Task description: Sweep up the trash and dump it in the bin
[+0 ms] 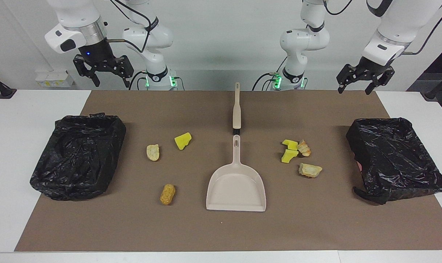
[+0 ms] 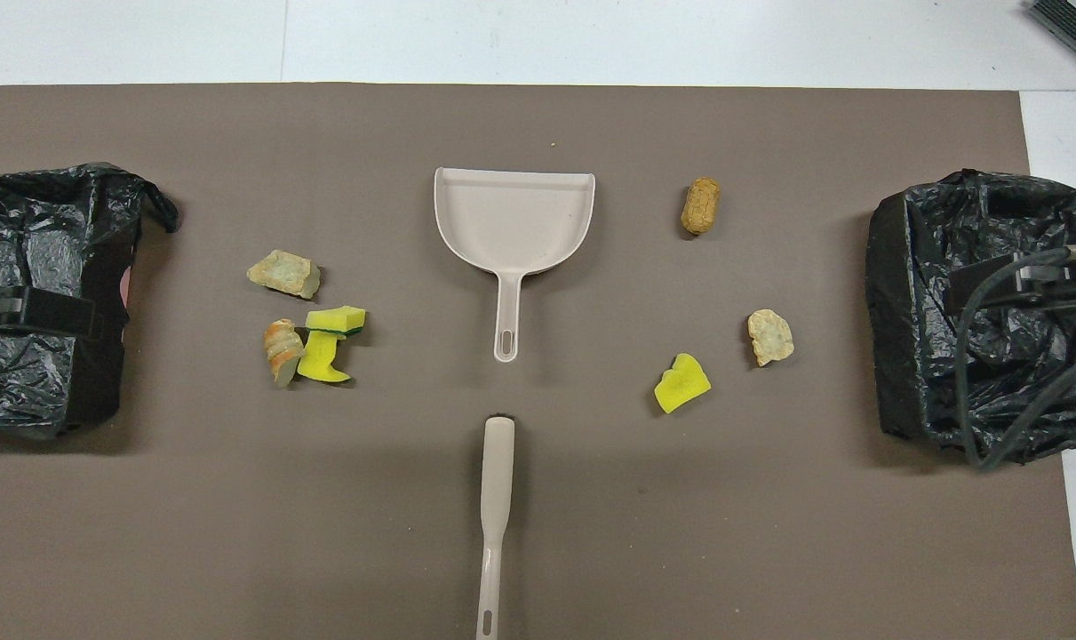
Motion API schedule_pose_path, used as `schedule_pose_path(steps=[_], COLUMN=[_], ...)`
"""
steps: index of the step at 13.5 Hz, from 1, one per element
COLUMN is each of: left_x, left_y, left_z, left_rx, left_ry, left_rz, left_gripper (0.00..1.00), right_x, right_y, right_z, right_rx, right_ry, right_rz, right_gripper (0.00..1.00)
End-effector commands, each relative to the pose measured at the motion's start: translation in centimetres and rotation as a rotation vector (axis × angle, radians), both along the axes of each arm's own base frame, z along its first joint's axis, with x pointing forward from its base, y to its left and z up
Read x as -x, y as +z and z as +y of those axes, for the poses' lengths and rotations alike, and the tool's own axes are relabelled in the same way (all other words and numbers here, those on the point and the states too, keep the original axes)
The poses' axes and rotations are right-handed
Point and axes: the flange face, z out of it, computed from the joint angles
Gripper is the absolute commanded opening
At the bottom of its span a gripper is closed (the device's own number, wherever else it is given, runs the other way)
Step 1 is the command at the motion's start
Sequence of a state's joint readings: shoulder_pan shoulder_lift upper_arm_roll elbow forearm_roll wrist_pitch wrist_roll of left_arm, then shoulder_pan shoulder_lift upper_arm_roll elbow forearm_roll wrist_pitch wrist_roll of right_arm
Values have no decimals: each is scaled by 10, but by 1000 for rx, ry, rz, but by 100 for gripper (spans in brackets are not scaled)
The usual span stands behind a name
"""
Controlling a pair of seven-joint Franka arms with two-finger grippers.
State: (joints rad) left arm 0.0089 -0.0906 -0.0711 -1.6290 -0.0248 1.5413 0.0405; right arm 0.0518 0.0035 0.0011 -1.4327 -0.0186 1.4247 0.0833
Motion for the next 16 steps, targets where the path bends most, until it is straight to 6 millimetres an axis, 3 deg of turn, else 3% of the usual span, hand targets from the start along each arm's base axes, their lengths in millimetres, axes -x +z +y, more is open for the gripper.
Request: schedule_pose_path(steps=[1, 6, 10, 13, 16], left_x=[5, 5, 8, 33, 56], left_y=[2, 5, 3, -3, -28], left_z=[0, 6, -2, -46, -96], left_rx=[-2, -12, -12, -13, -25], left_ry=[3, 2, -8, -87, -108], left_rz=[1, -1, 17, 44, 61], left_gripper=[100, 100, 100, 100, 100], right_x=[7, 7, 6, 6, 6], right_y=[4, 5, 5, 5, 5], right_z=[-1, -6, -14, -12, -14], right_rx=[11, -9, -9, -9, -9], right_ry=[5, -1, -16, -13, -16], right_rz=[7, 3, 0, 0, 0], right_gripper=[100, 100, 100, 100, 100])
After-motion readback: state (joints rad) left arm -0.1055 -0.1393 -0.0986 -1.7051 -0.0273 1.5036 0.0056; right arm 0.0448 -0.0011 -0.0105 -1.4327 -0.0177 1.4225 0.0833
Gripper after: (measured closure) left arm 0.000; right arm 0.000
